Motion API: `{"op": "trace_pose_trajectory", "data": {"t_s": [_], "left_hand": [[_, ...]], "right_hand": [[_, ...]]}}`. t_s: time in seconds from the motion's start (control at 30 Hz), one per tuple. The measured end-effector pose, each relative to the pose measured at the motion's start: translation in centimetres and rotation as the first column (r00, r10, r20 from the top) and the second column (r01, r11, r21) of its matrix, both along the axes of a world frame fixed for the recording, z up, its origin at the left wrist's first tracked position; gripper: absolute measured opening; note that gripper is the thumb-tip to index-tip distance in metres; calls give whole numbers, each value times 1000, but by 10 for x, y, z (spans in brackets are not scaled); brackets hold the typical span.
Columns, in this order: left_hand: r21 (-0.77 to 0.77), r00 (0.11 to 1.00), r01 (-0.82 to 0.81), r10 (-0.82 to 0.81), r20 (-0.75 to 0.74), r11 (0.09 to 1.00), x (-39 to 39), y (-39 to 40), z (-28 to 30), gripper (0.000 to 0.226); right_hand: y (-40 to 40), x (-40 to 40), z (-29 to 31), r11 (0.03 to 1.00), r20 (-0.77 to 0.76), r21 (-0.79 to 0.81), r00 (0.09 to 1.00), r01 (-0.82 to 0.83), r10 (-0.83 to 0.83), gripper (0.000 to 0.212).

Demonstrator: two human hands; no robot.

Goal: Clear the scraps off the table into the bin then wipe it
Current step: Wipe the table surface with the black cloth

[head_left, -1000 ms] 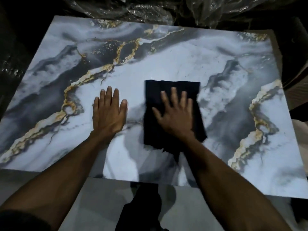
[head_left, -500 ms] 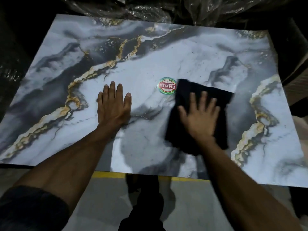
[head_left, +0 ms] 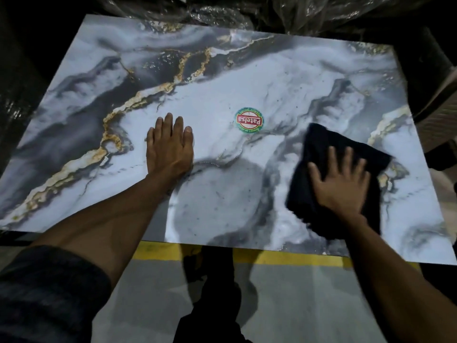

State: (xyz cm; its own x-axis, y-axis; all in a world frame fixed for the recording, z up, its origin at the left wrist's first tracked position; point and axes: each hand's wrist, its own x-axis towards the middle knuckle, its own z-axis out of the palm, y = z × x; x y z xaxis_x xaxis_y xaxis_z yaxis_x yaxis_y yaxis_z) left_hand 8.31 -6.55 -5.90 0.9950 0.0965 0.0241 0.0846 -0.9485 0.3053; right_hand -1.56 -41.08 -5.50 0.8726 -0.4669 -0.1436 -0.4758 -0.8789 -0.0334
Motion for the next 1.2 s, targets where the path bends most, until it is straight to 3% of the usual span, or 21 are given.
{"op": "trace_pose_trajectory", "data": {"t_s": [0.17, 0.27, 0.4, 0.53, 0.6, 0.73, 0.83, 0.93, 1.03, 1.2], "left_hand": [[42, 1000, 6, -6, 0, 999, 0, -1, -3, 58], [55, 1000, 8, -9, 20, 998, -1, 0, -3, 58], [15, 999, -1, 1, 36, 1000, -2, 0, -1, 55], [6, 999, -5, 5, 43, 1000, -1, 0, -1, 53], [6, 999, 6, -6, 50, 1000, -2, 1, 0, 53], [24, 997, 30, -31, 65, 999, -3, 2, 0, 54], [25, 997, 35, -36, 68, 999, -4, 1, 2, 54], [34, 997, 40, -43, 64, 999, -4, 1, 2, 54], [40, 996, 42, -45, 72, 998, -3, 2, 3, 57], [9, 997, 29, -29, 70, 1000, -3, 1, 3, 54]], "right_hand": [[-23, -21, 7, 986, -29, 36, 987, 160, -159, 88], [52, -18, 3, 998, 50, 29, 998, -48, 47, 83], [179, -19, -5, 922, 159, 78, 918, -378, 363, 72], [196, -18, -8, 863, 146, 88, 864, -497, 482, 71], [156, -20, -8, 906, 116, 87, 907, -415, 405, 73], [41, -37, -3, 995, -2, 19, 995, -96, 96, 81], [-28, -65, 5, 991, -34, 24, 991, 131, -130, 86], [-35, -77, 8, 975, -40, 31, 975, 220, -218, 86], [27, -73, 3, 994, 57, 34, 992, 106, -108, 79], [185, -62, -6, 947, 179, 93, 941, -308, 289, 69]]}}
